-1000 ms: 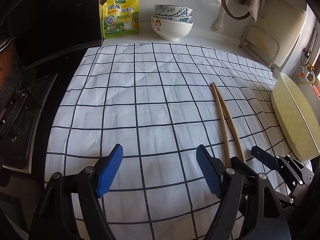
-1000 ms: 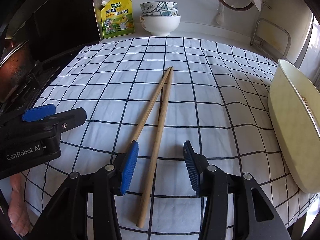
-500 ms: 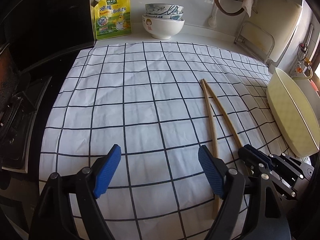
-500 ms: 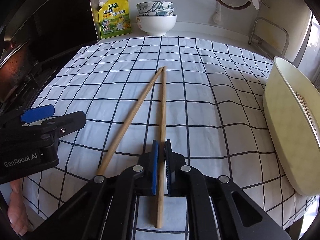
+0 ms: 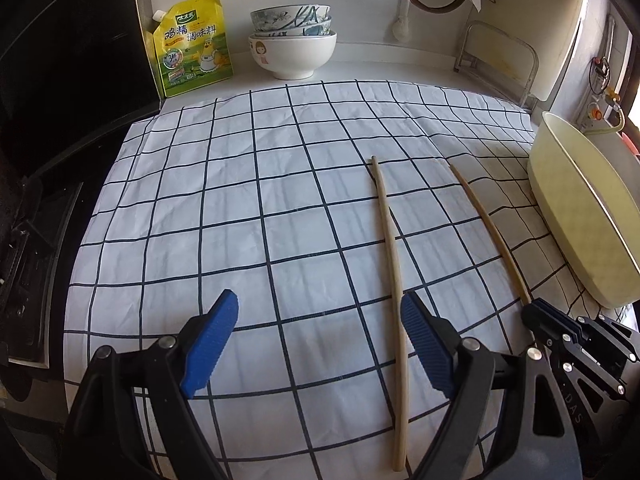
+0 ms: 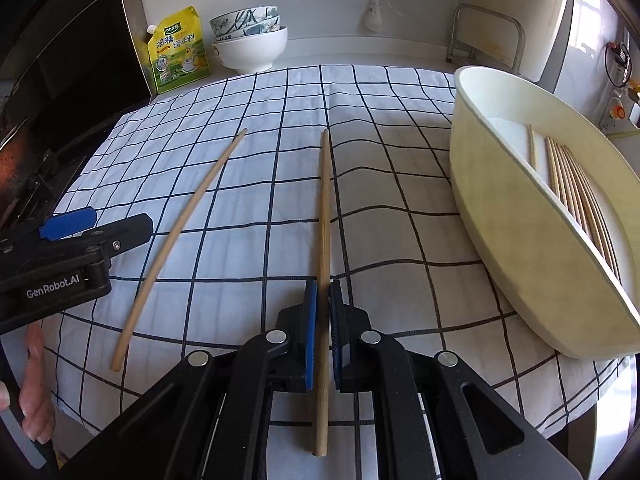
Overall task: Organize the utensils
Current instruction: 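Close the right gripper on one chopstick while the left gripper grasps the other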
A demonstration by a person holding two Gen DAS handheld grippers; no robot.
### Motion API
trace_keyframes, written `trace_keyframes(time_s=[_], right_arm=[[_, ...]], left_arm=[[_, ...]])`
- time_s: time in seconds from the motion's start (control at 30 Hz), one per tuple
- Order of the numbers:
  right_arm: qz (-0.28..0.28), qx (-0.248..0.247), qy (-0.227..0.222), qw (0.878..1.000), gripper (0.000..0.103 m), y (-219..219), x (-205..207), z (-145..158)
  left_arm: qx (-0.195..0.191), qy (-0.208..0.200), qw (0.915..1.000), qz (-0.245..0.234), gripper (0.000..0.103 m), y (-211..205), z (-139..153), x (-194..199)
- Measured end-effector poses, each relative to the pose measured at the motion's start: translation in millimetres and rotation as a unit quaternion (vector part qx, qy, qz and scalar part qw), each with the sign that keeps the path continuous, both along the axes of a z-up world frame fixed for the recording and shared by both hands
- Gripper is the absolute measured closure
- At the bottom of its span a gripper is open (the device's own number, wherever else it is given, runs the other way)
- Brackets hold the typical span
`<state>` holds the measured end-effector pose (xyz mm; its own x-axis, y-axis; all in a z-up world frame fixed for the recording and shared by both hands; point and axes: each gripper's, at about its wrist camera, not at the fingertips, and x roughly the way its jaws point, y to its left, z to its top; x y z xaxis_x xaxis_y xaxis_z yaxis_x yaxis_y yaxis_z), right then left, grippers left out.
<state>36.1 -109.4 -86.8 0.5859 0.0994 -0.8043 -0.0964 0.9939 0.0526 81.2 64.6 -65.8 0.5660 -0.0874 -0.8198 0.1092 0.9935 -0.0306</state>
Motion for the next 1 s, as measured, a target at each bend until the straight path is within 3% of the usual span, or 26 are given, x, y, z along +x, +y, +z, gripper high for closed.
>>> trace_keyframes(time_s=[0.13,0.3,0.57,0.67,0.87,0.97,1.0], right_arm=[[0.002,0.004,-0.005,1.000,0.096,-1,0,3],[-0.001,0.010,-0.008,1.000,0.085,-2,5,4],[0.005,-0.022,-0.011,1.000,0.080,8,13,0],[0.009,-0.022,-0.015,1.000,0.079,8,15,0],[0.016,-0.026,-0.022,0.999,0.084,14,20,-1],[0.020,-0.034,-0.023,0.999,0.093,17,20,0],[0.019,-0.033,-0.021,0.999,0.095,16,21,0]], left_arm=[[0.008,0.000,1.0000,-0.005,0.019,-6,-1,2],[0.017,0.006,0.9998,-0.007,0.017,-12,-6,7],[0.028,0.017,0.9994,-0.014,0.017,-21,-16,12],[0.013,0.021,0.9996,-0.014,0.019,-21,-18,13],[0.011,0.010,0.9996,-0.023,0.045,-27,-14,9],[0.006,0.010,0.9995,-0.030,0.068,-30,-12,7],[0.003,0.012,0.9995,-0.030,0.082,-30,-11,7]])
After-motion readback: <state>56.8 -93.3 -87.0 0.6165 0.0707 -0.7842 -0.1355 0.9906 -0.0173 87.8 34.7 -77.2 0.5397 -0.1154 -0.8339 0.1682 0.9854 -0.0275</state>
